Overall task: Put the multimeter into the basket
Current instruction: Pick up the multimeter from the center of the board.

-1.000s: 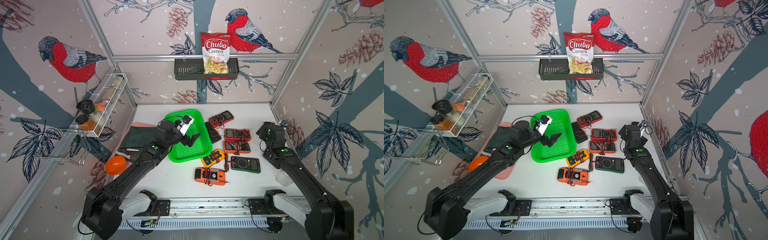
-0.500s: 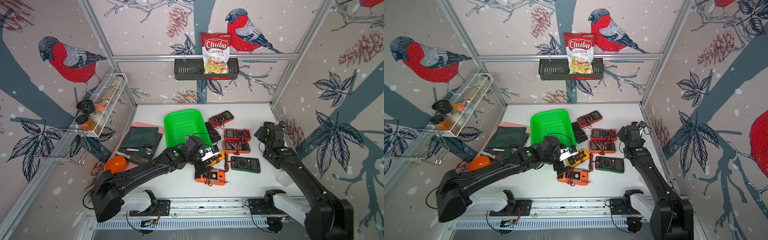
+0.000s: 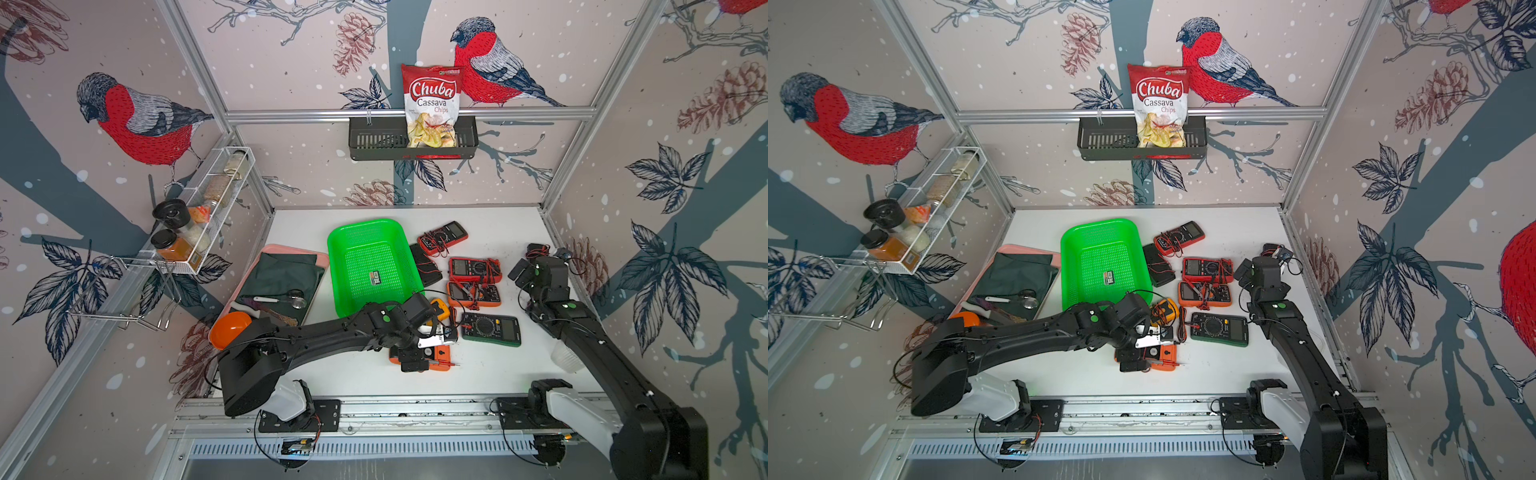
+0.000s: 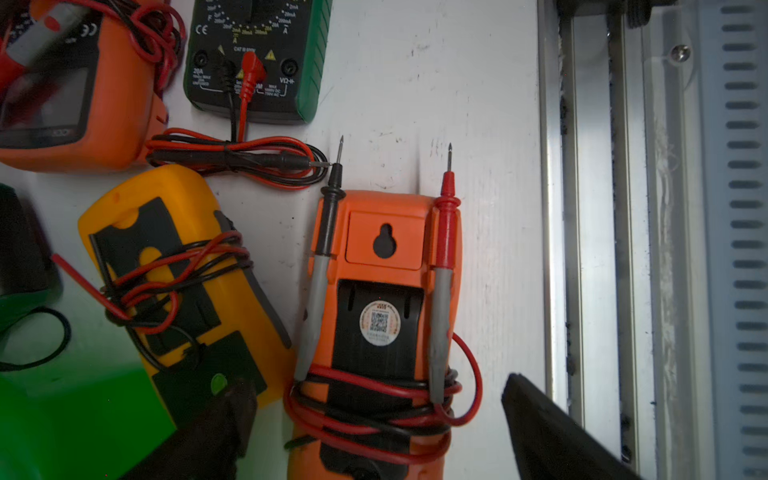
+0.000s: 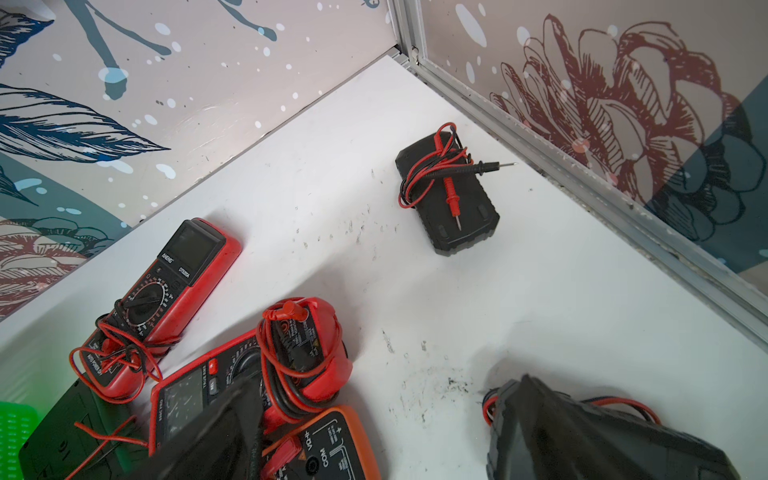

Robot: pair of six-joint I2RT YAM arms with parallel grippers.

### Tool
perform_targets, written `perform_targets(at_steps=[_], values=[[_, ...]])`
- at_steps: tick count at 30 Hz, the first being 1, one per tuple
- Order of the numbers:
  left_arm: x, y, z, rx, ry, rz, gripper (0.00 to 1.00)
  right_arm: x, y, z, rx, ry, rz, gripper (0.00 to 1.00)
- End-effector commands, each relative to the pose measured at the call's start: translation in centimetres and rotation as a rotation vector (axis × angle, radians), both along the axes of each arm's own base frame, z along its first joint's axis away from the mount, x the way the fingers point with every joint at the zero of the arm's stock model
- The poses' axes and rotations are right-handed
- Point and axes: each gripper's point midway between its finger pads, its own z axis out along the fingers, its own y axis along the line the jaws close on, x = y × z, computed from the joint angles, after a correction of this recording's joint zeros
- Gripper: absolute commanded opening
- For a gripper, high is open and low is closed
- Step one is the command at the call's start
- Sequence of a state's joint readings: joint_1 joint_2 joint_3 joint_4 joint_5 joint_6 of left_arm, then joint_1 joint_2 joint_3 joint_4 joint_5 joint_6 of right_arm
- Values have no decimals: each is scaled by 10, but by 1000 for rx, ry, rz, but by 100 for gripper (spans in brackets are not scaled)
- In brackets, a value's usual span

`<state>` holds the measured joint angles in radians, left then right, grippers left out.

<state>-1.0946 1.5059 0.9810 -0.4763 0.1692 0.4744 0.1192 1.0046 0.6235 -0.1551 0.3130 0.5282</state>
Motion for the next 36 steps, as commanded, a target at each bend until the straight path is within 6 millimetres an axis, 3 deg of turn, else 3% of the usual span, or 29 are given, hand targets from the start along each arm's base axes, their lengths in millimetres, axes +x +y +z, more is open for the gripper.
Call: perform_targets(at_steps=[1,31,34,36], values=[[2,4,-10,55,-23,-21,96,1,1,3,7,-26,11,100],[1,4,-71,266,25,-37,95,6,10,-16,44,7,52,100],[-2,3,-76,276,42,-41,89,5,9,-16,38,10,52,100],[-3,3,-77,282,46,-42,76,5,8,-17,35,12,48,100]])
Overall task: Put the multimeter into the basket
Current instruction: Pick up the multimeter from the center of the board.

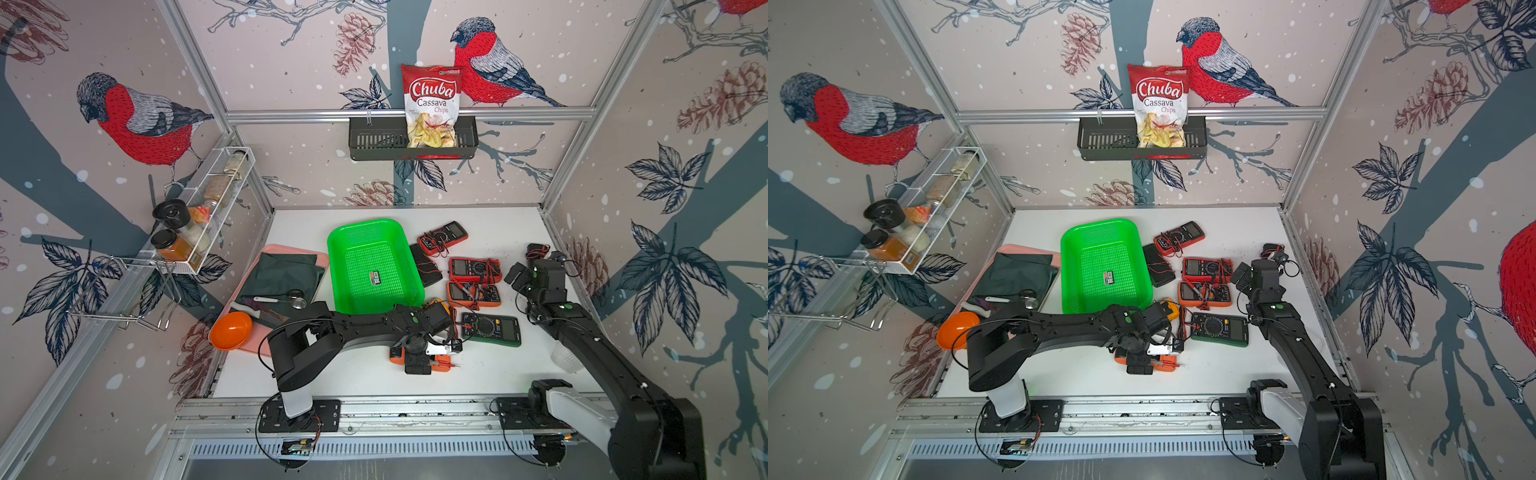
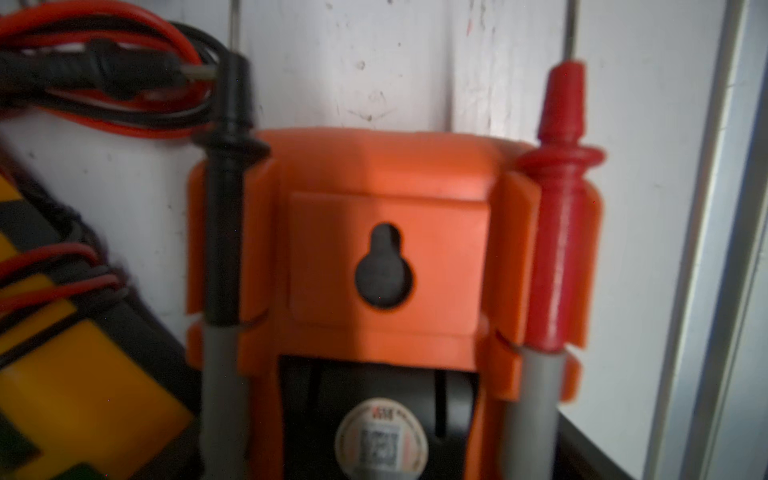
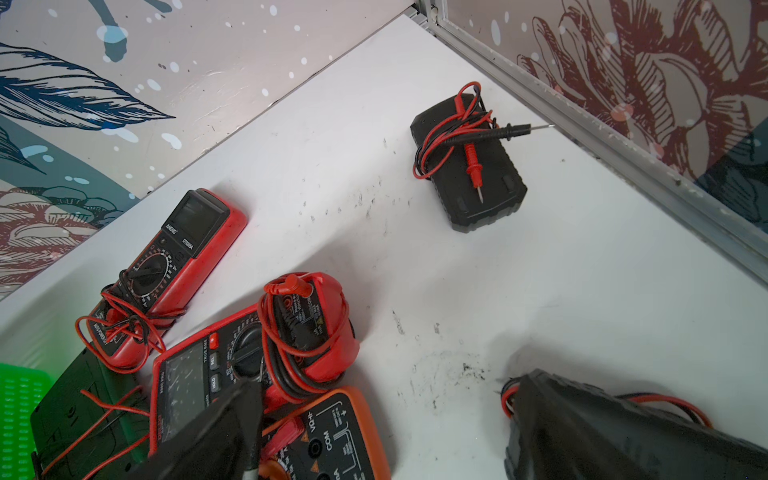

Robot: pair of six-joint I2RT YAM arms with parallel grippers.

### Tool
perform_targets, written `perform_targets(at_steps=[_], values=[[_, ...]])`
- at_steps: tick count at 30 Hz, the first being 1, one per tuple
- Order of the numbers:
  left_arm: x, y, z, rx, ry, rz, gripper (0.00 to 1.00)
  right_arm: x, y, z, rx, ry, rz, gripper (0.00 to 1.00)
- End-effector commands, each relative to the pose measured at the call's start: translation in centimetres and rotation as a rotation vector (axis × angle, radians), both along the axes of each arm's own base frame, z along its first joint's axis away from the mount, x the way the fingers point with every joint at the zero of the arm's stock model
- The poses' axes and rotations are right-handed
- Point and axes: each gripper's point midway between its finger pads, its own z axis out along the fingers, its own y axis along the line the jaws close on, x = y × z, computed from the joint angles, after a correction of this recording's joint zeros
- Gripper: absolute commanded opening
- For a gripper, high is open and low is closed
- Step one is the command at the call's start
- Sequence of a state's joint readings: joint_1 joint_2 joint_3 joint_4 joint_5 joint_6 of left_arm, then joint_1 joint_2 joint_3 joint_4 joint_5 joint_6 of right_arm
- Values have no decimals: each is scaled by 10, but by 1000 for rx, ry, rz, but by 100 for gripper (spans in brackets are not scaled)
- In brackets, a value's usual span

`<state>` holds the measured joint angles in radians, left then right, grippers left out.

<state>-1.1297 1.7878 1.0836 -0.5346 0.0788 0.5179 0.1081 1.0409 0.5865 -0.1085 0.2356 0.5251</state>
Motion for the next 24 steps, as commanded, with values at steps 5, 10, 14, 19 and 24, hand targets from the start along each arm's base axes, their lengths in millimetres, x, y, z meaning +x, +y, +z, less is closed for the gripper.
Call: perform_targets(at_steps=[5,10,14,19,24], values=[[-8,1,4,4,23,-5,40,3,-2,5,-6,-24,-8,100],[-8,-12,32,-94,-5,-40,2,4,-3,8,-6,-31,-11,100],[-9,-25,69,-220,-34,-71,0,3,-7,15,-23,-44,-29,100],[-13,-36,126,-406,-83,-112,0,-1,-15,30,-46,-85,-61,100],[18,-25,181,-501,-297,5,0,-4,-18,44,-46,-146,-74,100]])
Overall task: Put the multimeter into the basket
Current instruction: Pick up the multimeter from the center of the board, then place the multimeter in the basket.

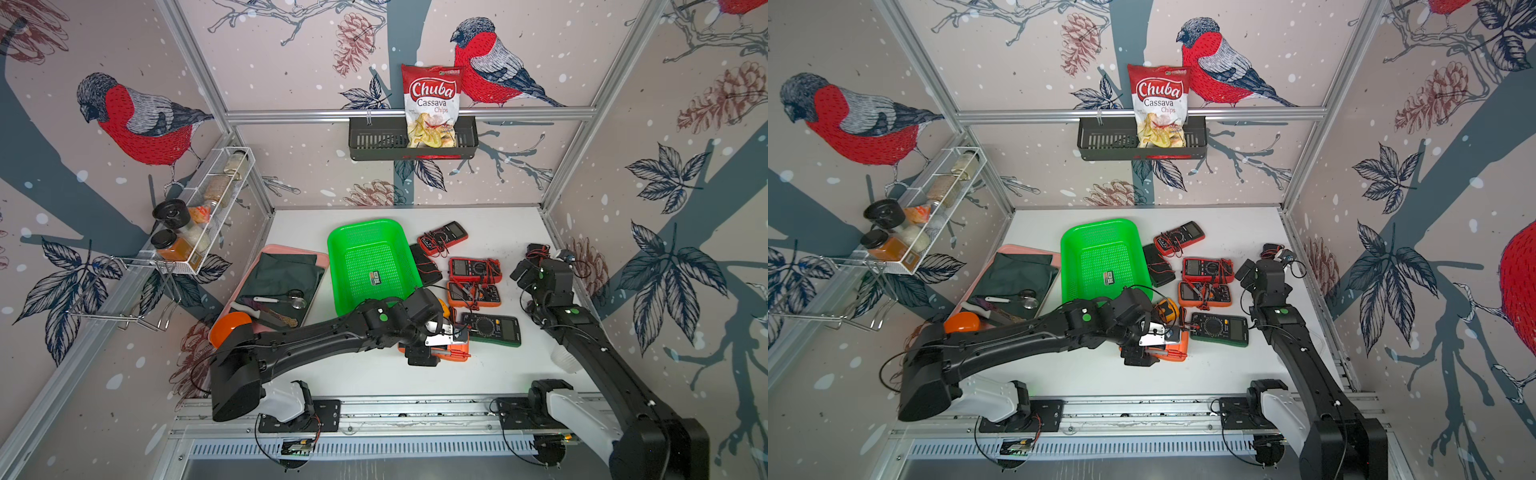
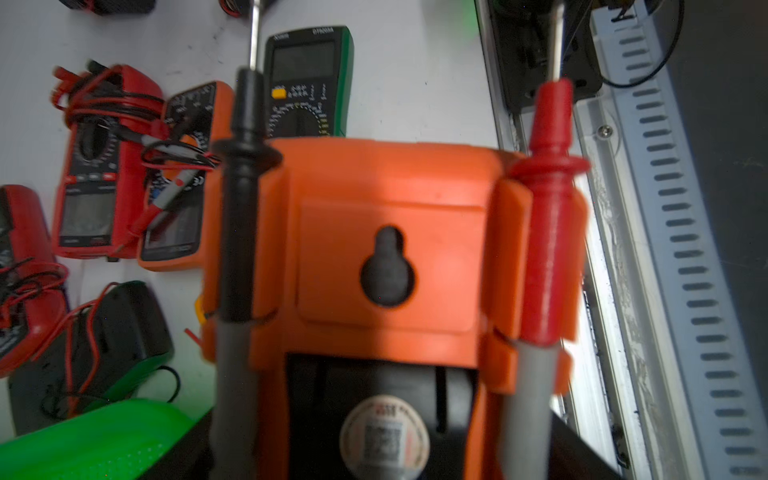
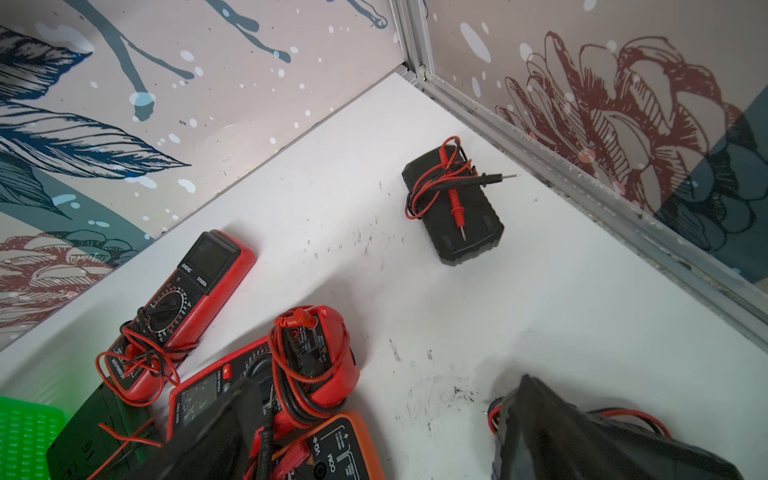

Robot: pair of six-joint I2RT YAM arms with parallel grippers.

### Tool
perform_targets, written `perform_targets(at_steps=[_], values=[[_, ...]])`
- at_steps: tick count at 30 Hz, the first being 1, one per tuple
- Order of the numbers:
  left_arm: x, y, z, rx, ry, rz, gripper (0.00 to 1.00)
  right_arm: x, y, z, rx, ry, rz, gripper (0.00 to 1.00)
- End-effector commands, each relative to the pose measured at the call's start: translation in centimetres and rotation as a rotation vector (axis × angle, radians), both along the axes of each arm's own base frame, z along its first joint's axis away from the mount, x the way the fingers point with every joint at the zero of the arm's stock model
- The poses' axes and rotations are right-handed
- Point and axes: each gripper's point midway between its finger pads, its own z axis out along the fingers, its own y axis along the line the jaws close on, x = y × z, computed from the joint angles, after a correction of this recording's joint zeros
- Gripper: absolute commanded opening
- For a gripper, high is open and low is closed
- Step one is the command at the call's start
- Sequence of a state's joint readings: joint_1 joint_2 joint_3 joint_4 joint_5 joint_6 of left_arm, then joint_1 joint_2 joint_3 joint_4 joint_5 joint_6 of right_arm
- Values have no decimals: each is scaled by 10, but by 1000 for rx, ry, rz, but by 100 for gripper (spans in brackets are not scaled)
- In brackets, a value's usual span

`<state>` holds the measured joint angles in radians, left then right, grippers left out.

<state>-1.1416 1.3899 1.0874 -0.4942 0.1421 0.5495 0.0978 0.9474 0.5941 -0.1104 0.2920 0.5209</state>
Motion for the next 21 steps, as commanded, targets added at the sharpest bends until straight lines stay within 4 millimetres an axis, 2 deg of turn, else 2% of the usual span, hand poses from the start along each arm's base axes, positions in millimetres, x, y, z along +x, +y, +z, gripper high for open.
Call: perform_targets(at_steps=[1,5,8,14,18,21], values=[[36,2,40,-97,-168,141,0,0,-5,13,-19,-55,-18,100],[91,33,68,-86,-305,339,0,-3,-4,20,-7,-99,-16,100],[133,61,76,-32,-420,446,0,-3,-2,22,4,-120,-7,100],[198,100,94,-68,-453,496,0,-4,-2,22,-1,-114,-3,100],[232,129,81,4,-465,498,0,-7,-6,23,-20,-105,-21,100],[251,146,69,31,-408,510,0,-9,-8,24,-21,-107,-32,100]])
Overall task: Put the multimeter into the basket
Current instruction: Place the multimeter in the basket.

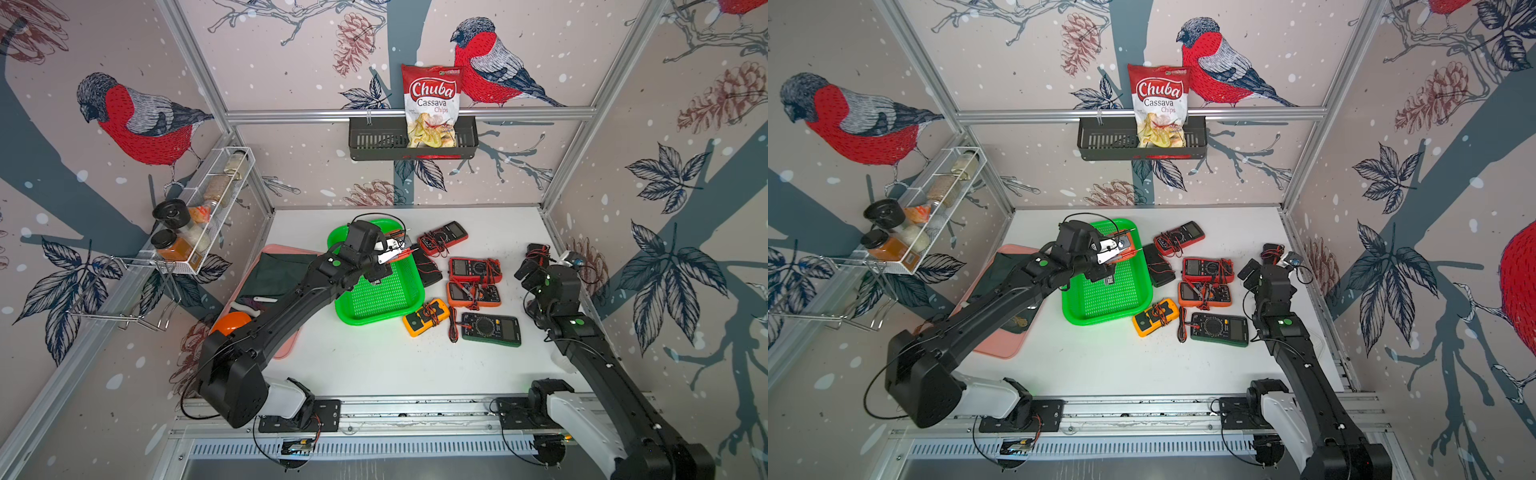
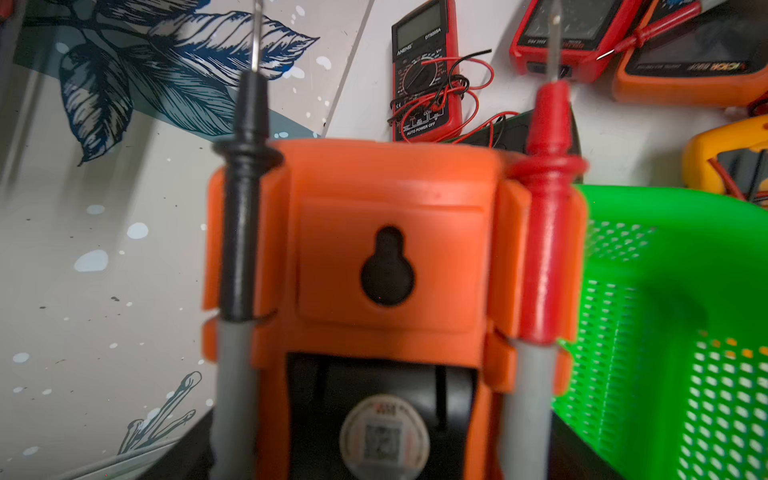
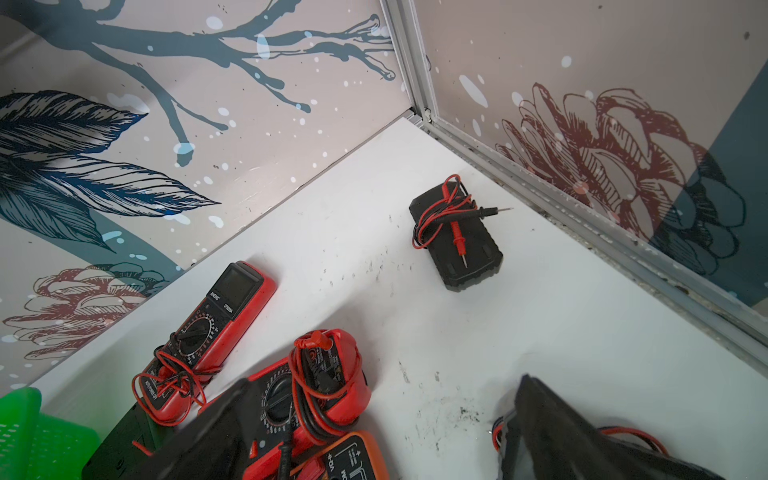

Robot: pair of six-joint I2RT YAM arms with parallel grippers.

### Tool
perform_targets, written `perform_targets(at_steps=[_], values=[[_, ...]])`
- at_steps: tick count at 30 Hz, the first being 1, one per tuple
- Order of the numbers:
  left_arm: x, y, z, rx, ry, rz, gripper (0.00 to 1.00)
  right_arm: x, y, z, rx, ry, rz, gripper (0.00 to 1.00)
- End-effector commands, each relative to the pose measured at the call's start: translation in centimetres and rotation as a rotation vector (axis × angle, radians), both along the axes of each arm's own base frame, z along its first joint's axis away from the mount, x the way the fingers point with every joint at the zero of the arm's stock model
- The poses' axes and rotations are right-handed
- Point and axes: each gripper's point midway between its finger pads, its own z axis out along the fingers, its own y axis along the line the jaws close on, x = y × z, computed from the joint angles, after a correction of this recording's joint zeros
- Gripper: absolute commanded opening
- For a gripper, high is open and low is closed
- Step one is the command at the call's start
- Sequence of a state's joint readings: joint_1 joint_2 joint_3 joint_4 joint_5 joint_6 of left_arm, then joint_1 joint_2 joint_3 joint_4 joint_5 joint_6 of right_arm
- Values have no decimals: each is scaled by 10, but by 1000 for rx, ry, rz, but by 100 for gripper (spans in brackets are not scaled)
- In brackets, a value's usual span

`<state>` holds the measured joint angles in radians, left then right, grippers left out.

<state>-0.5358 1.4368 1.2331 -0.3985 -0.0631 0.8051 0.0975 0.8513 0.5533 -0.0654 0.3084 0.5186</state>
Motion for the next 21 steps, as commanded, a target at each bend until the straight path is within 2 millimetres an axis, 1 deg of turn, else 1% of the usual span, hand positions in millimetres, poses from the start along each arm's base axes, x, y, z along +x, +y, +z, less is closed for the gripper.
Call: perform_targets(at_steps=[1,7,9,13,18,21], values=[[20,4,5,-24,-13,-59,0,-1,-5,4,-18,-7,-21,100],[51,24,-30,-2,63,-72,0,2,-3,3,-5,-1,-20,100],[62,25,-39,-8,100,-88,0,3,-3,3,-3,6,-18,100],[77,25,-67,35,175,-107,0,2,-3,4,1,13,-24,100],[90,31,-106,94,277,-102,0,-1,-4,6,1,18,-29,100],[99,33,-119,108,299,-96,0,-3,-4,6,-2,22,-32,100]])
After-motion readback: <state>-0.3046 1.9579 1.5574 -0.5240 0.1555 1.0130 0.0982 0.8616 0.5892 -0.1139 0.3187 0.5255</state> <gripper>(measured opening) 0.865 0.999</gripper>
